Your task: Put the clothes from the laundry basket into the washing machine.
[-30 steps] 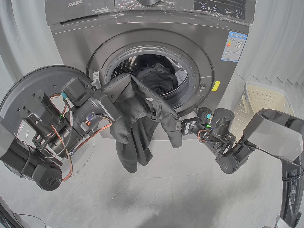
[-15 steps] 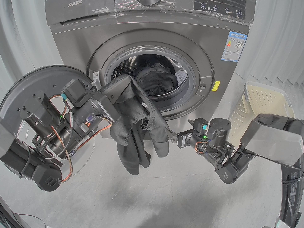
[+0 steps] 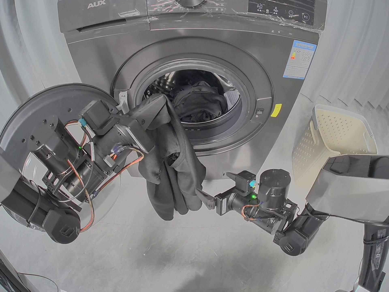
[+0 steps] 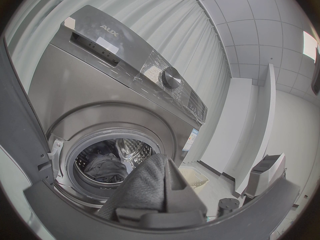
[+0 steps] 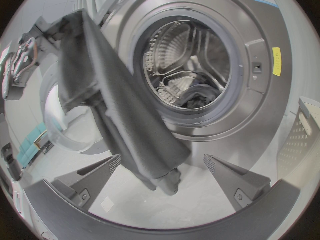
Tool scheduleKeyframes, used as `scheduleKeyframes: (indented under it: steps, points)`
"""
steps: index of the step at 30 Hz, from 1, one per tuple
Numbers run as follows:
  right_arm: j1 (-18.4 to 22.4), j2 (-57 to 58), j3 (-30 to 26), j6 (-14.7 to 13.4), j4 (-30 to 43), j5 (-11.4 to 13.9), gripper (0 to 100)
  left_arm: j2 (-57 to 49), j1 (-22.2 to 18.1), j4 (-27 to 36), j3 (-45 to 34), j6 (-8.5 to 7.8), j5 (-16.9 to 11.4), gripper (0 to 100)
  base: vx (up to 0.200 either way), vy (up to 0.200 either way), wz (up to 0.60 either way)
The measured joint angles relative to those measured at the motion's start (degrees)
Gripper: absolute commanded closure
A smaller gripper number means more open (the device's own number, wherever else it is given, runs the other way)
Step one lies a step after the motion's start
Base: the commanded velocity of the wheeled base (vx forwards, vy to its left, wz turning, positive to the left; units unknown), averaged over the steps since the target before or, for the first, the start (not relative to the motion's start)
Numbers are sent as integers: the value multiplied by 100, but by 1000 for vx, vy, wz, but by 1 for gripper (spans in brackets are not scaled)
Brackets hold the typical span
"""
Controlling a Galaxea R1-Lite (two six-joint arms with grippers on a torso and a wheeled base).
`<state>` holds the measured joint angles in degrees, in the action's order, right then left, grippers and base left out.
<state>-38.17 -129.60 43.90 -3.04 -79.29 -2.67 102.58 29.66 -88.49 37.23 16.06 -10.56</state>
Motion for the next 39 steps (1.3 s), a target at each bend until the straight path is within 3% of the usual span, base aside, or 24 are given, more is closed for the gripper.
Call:
scheduleKeyframes:
  steps: [5,8,15,31,39]
  points:
    - [-457,283,-479,-30,-4,101,0,23,-1,2,17,0,5,100,0,0,0]
    - [-739,394,-573,-49,-22,294,0,34,-4,2,33,0,9,100,0,0,0]
    - [-1143,378,-107,-71,-37,477,0,44,-4,2,50,0,49,100,0,0,0]
    - [-1296,-519,1232,-235,46,575,0,50,-4,4,56,0,55,100,0,0,0]
    - [-858,-869,1646,-187,-17,505,0,41,-15,6,50,1,55,100,0,0,0]
